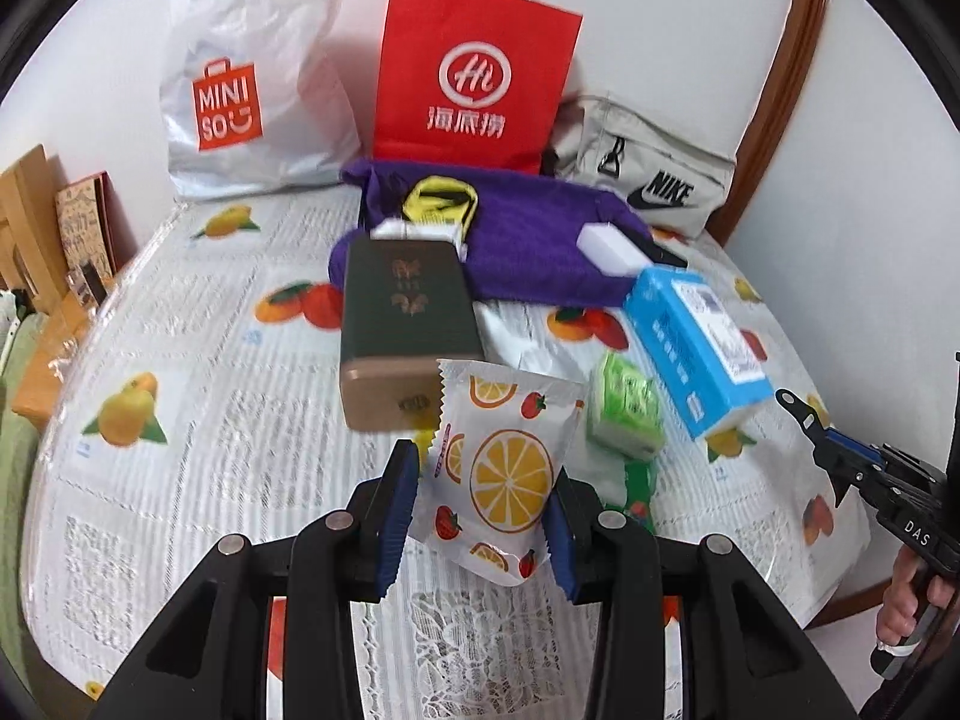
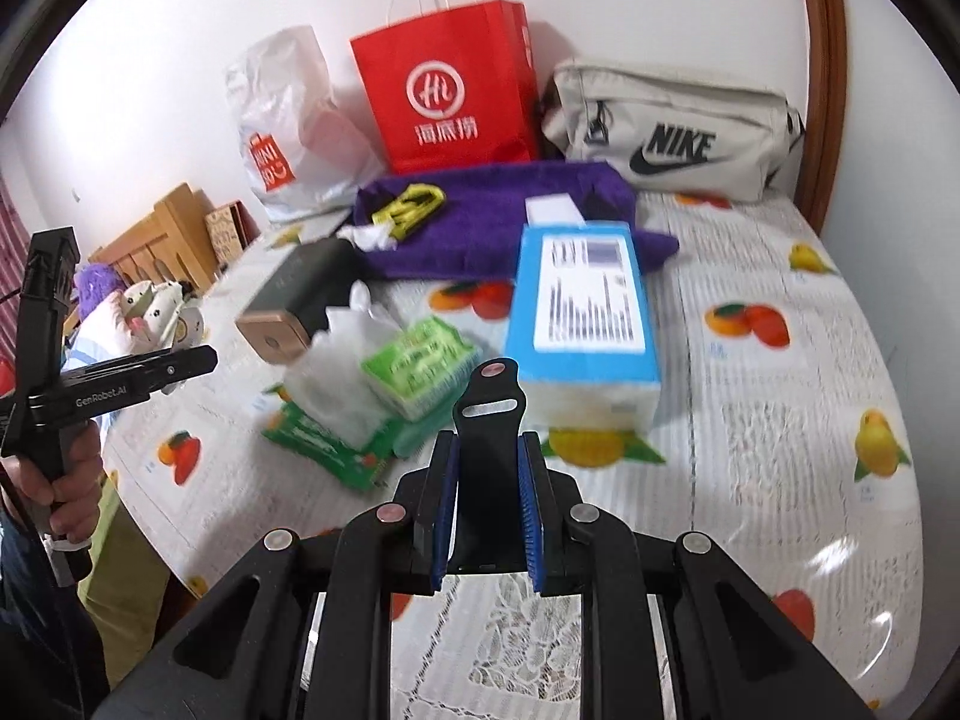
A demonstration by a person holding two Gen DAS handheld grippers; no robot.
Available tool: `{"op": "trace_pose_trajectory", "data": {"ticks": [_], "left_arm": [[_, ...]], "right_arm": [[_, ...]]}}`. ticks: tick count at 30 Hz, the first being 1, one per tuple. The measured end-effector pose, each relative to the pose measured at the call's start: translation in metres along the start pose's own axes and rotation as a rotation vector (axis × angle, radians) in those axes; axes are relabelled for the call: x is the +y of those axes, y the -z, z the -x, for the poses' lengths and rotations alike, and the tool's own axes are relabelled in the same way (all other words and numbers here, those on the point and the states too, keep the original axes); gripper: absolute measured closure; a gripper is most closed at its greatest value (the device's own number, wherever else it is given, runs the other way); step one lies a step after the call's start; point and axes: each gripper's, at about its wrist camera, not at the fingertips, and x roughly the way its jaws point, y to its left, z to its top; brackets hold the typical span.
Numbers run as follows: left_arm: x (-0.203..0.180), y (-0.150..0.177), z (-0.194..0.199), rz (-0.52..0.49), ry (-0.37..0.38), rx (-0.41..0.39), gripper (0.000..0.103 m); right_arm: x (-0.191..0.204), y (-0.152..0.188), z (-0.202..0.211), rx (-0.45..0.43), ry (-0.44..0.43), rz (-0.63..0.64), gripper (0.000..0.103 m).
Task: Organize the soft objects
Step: 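Close the left gripper on the lemon-print snack packet, then lift the lemon-print packet with the left gripper and carry it over the towel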
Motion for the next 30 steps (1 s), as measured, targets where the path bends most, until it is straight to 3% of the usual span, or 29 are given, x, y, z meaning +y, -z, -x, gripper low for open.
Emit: {"op": "trace_pose_trajectory", "data": {"ticks": [11, 30], "left_arm": [[-0.007, -0.036, 0.005, 0.015, 0.014, -0.041, 0.066], [-0.004, -0.089, -0.018, 0.012, -0.030, -0.047, 0.066]], "right_arm": [[0.003, -0.031, 0.002, -0.035, -0.039, 0.022, 0.083], [-0.008, -0.103, -0.040, -0.064, -0.076, 0.050, 0.083]]}}
